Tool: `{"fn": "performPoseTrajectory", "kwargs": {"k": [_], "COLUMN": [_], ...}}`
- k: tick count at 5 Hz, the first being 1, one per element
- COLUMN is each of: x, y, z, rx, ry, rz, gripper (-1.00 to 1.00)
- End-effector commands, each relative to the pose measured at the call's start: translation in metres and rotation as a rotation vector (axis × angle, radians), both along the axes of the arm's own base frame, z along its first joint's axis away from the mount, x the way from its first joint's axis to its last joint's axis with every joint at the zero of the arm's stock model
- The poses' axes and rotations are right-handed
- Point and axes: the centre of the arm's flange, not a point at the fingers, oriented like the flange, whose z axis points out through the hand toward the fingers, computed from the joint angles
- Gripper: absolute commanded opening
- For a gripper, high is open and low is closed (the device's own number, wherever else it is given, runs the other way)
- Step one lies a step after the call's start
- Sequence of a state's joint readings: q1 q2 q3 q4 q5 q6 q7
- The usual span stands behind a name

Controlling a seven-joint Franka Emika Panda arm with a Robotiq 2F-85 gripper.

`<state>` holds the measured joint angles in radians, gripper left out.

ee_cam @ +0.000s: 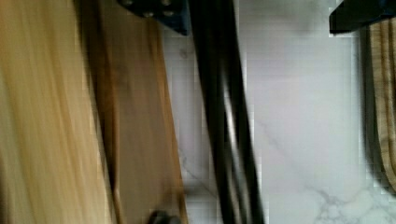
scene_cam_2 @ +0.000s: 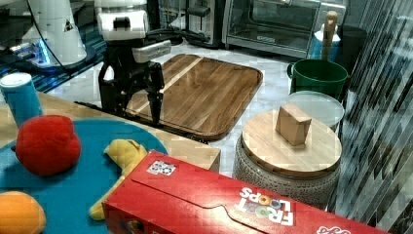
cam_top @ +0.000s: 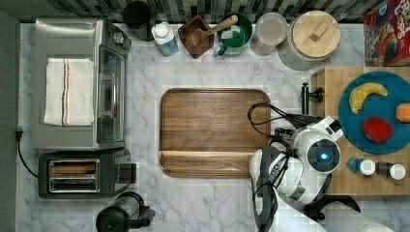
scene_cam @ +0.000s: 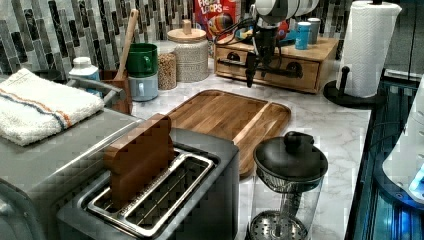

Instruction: Open the drawer.

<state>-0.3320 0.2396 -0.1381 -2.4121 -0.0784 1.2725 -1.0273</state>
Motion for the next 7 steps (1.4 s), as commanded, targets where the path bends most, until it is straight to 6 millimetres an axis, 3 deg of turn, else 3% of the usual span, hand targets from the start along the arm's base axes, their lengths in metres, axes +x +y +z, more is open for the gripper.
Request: {"fn": "performPoseTrajectory", "kwargs": {"k": [1, 3, 4, 7], "x": [0.026, 0.029, 0.030, 0.030], "y": [0.266, 0.278, 0.276, 0.276], "z": [0.019, 0.023, 0.032, 0.033], "rx": [0.075, 0.081, 0.102, 0.101], "ry": [-0.014, -0.001, 0.008, 0.007], "rz": [0.283, 0.299, 0.238, 0.238], "gripper": [1.00, 1.00, 1.00, 1.00]}}
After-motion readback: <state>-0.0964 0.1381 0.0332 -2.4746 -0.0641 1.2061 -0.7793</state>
